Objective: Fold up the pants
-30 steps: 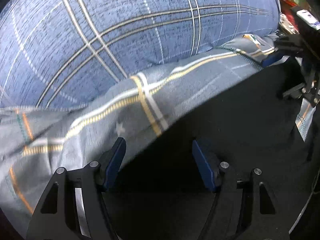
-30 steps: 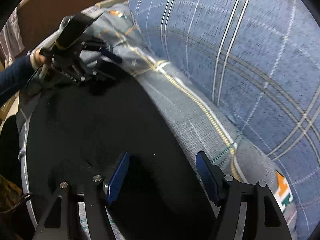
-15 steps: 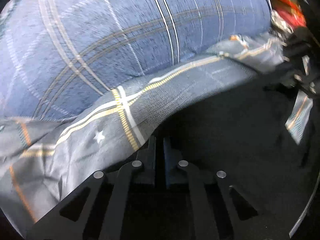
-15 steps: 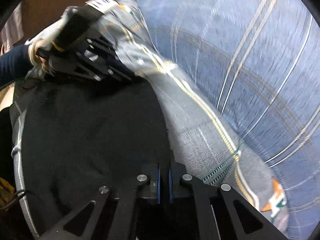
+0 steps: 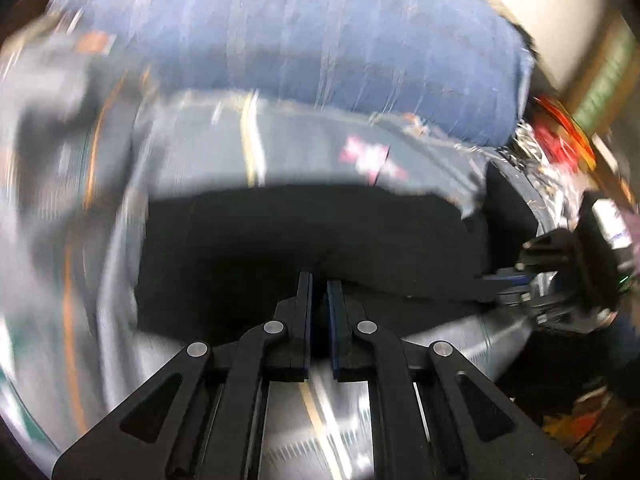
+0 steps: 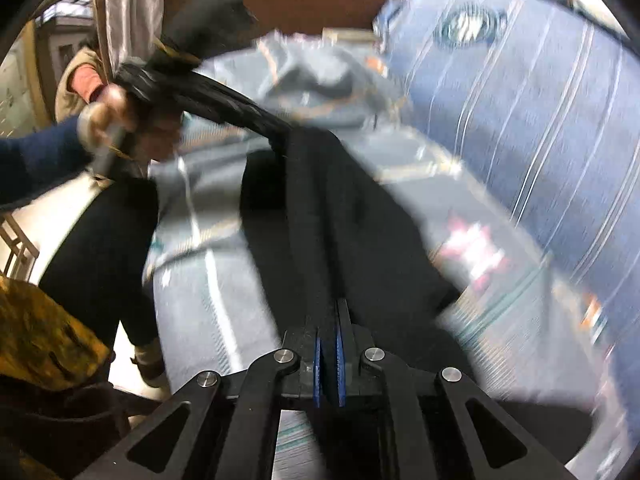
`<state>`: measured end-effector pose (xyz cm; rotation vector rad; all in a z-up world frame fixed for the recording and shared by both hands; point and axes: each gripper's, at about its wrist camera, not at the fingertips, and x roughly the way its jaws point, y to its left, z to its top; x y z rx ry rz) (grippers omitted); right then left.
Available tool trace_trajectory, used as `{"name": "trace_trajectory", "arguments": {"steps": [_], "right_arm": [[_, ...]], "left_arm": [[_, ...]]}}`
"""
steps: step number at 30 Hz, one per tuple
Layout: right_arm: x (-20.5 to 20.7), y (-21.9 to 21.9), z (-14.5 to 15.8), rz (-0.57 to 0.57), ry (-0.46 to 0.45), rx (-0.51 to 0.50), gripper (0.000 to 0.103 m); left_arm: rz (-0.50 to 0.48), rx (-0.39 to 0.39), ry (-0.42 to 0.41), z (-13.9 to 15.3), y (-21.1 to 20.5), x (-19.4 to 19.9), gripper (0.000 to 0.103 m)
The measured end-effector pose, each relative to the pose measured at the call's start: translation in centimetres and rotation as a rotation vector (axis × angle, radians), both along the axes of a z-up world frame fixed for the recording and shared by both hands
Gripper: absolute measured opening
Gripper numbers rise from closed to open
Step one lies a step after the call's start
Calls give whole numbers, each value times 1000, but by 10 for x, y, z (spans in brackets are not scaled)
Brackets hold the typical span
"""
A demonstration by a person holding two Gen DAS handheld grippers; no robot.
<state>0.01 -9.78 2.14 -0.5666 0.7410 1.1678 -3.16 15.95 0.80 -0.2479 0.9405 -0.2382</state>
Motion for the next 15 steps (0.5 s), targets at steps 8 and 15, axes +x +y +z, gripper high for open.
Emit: {"name": "trace_trajectory", "arguments": {"steps": [8,15], "right_arm": [[-14,-14,-22,-178,78,91,29],[-24,-33,-22,-286,117,178,46]], "left_arm": [[261,-218,4,-10,47,-55,52],[396,-226,16,-17,49,-28,64]]}}
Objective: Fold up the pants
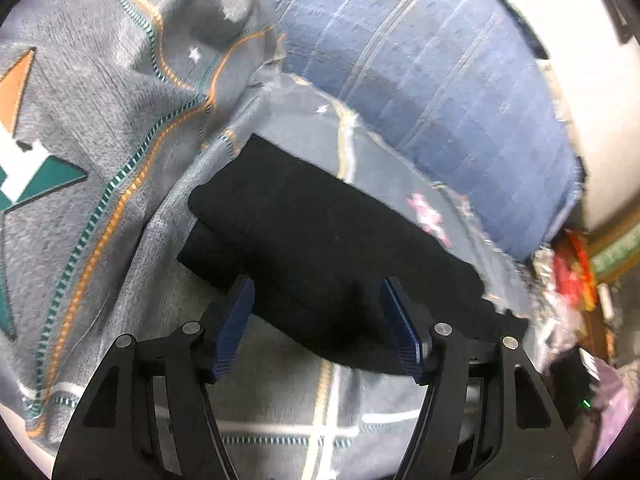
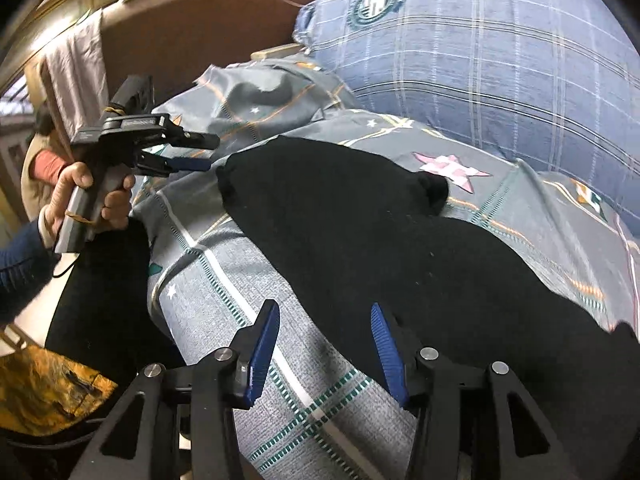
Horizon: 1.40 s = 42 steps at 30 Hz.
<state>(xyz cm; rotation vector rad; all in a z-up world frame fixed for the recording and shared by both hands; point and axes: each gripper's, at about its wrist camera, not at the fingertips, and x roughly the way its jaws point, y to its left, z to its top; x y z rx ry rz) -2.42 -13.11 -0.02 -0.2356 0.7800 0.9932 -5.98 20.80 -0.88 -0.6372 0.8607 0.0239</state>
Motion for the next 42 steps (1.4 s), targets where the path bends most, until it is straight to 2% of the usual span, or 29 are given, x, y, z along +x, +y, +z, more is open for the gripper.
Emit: {"name": "trace_trajectory", "arguments": {"steps": [2,4,10,11,12,13,14,15,17,19,21,23,25,26,29,32,35,37,39,42], "right_arm": [[-2,-1,2,-11,7,21,45],[-8,4,4,-7,-15,20,45],[-17,53,3,92,-145,-37,45],[-14,63,-2,110,-153,-50,45],[-10,72,-8,126,-149,-70,38],[-6,80,-15,129,-149,-99,22],[-1,84,-18,103,-167,-126,16],[4,81,-16,90,-154,-101,9],[18,64,-3,53,-68,22,6],[23,51,8,44,-52,65,5],[22,41,17,52,-46,72,5],[17,35,21,76,-30,72,5],[13,36,12,90,-3,61,5],[9,41,1,98,13,44,5],[8,50,-25,72,24,-31,5],[6,29,-11,34,48,40,11],[3,-10,10,-55,2,76,25],[4,-46,17,-146,-17,93,35],[8,-88,21,-259,-26,81,40],[15,-139,20,-415,-10,57,41]], "left_arm": [[17,-2,26,-6,-1,6,64],[42,-11,17,-9,-4,9,64],[93,-29,-20,-12,-6,21,63],[89,-18,-28,-12,-7,23,47],[85,-4,-29,-11,-9,25,25],[84,9,-29,-9,-10,26,20],[82,12,-44,-5,-12,25,19],[76,15,-75,1,-13,22,15],[66,39,-114,12,-17,15,14],[47,55,-154,23,-24,6,14],[42,92,-163,26,-32,-1,14],[51,125,-90,11,-33,2,14],[95,141,11,-14,-27,6,14],[95,134,35,-23,-25,7,15],[100,141,18,-18,-25,3,18],[115,224,15,0,-28,-7,22],[131,289,-28,17,-31,-20,22],[118,300,-62,28,-37,-26,22],[87,302,-88,37,-47,-27,22],[0,292,-123,47,-74,-16,22]]}}
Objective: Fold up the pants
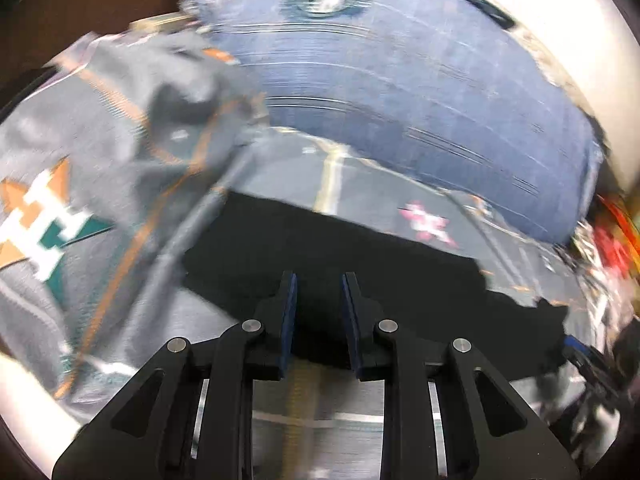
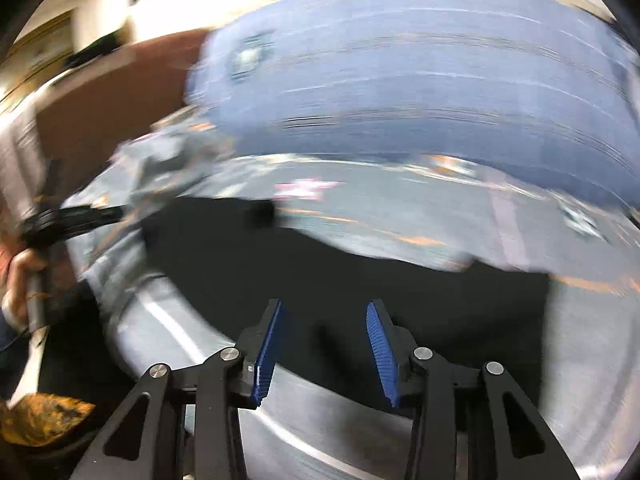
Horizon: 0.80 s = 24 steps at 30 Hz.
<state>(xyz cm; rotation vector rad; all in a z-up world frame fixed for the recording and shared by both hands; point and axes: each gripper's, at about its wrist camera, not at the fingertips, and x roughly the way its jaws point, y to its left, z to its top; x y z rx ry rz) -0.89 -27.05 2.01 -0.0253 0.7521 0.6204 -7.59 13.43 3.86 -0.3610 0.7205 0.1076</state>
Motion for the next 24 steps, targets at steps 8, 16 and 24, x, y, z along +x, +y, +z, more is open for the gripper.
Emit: {"name": "trace_trajectory", "arguments": {"steps": [8,16,24], "right_arm": [[12,-68,-11,-223,91,63,47],[40,-69,-26,-248,154,107,49],[94,-40,-4,-116,77,262,69]], "left_arm": [[-378,-77,58,-11,-101,60,28],[-621,-73,97,-19,-188,104,59],[-638,-74,98,-36,-201,129,59]]}}
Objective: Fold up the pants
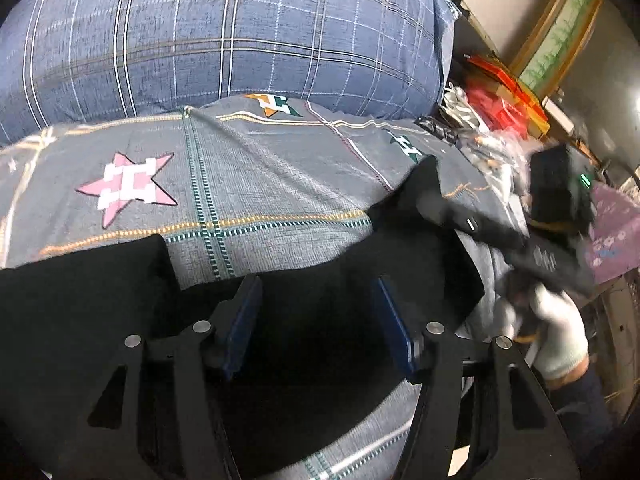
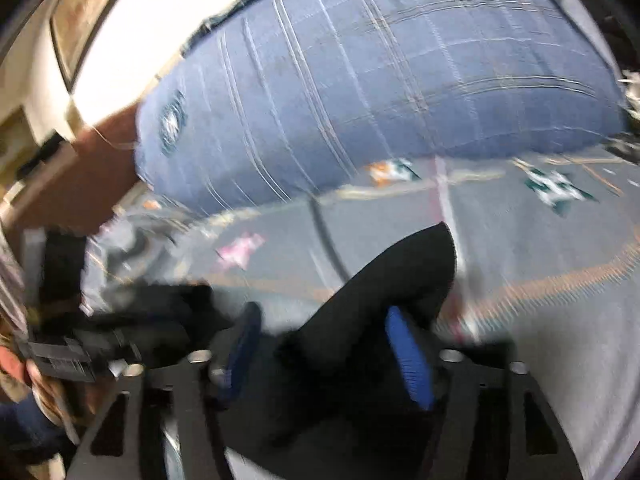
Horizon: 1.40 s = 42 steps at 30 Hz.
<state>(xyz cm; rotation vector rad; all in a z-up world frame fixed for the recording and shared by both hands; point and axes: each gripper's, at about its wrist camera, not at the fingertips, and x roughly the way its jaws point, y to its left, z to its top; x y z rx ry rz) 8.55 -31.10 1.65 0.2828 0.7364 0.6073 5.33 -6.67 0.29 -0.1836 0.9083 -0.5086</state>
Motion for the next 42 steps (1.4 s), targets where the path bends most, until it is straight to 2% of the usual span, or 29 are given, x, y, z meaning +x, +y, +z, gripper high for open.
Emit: {"name": "trace_trajectory", "arguments": {"steps": [3,6,8,11,15,17,19,21,23,26,28,31,35,37,40,42], "right_arm": [[26,1,-6,0,97,83,69],[13,-14,2,17,69,245,69],[3,-26,2,-3,82,293,70],[-4,-31,1,-44,83,237,70],[16,-3,6,11,105,227,70],[30,18,13,76,95,262,71],[46,30,17,90,128,321,71],[48,32,26,98,114,356,71],[40,20,28,61,90,327,74],[29,-4,11,-26,132,206,76],[26,-10,-1,-41,154,181,76],[31,3,-3,16,168,251,76],[52,28,34,136,118,517,79],[62,35,48,164,109,562,79],[58,39,66,155,58,446,79],[45,25,58,98,45,368,80]], "left_arm": [[-3,17,25,-13,1,4,59],[-23,56,14,-20,-3,4,59],[-23,65,17,-22,-4,5,59],[-18,57,19,-22,-3,7,59],[2,39,20,-19,5,11,59],[9,21,31,-20,12,13,58],[6,7,32,-20,16,13,59],[1,13,27,-19,15,11,58],[-5,33,21,-19,13,10,59],[-1,37,20,-19,11,11,59],[2,34,22,-20,11,12,59],[0,16,23,-20,13,12,59],[11,-16,28,-21,18,12,59],[14,-20,31,-20,19,12,58],[19,-26,35,-18,23,10,58],[25,-40,43,-18,26,11,58]]}}
